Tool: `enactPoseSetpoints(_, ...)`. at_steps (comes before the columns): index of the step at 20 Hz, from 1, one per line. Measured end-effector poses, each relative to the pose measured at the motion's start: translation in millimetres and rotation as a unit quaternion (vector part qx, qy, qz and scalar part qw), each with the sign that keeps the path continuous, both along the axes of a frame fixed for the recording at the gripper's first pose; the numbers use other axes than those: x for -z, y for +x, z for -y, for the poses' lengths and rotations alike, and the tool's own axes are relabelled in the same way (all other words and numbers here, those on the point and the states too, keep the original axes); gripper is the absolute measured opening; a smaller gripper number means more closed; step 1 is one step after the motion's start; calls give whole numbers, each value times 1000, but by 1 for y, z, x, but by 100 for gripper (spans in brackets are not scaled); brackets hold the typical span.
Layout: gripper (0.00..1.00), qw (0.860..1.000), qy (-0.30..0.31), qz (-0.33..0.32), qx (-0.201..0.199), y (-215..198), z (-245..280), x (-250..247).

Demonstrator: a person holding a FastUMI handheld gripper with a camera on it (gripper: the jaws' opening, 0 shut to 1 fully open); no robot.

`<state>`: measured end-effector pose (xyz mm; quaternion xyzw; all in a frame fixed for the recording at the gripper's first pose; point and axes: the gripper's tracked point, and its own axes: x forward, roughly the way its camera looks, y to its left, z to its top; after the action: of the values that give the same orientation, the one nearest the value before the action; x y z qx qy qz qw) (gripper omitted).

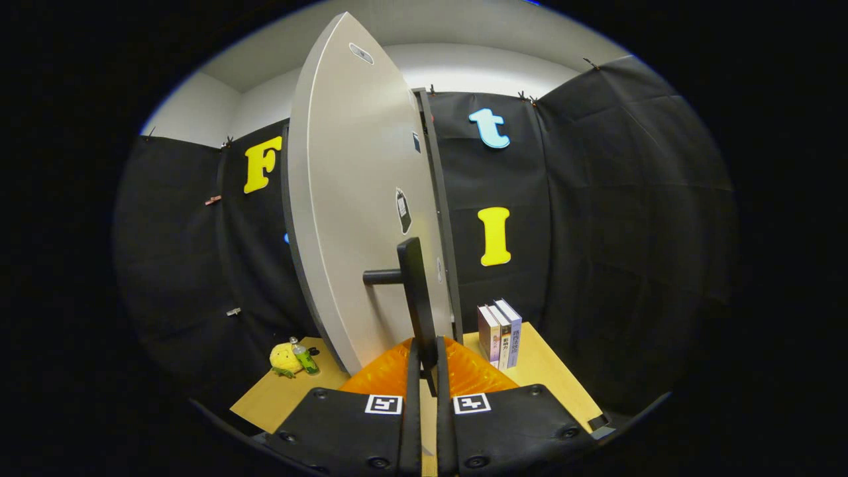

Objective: Open the shoe cabinet door, grab the shoes and put them into the shoe cabinet, then close the shoe cabinet door.

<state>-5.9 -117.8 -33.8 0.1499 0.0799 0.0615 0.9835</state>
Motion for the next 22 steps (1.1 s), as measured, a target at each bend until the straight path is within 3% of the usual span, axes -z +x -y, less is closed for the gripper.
enactPoseSetpoints(4, 13, 999, -2, 0, 37, 2, 27, 6)
enactPoseSetpoints(6, 9, 998, -13, -2, 53, 4, 44, 7)
enactPoseSetpoints(12, 9, 999, 5, -5, 47, -5, 47, 7)
enactPoseSetpoints(16, 9, 996, 0, -4, 87, -26, 58, 8)
enactPoseSetpoints(18, 10, 996, 1, -4, 88, -45, 53, 5)
enactPoseSetpoints(22, 61, 997, 2, -2, 79, -70, 17, -2)
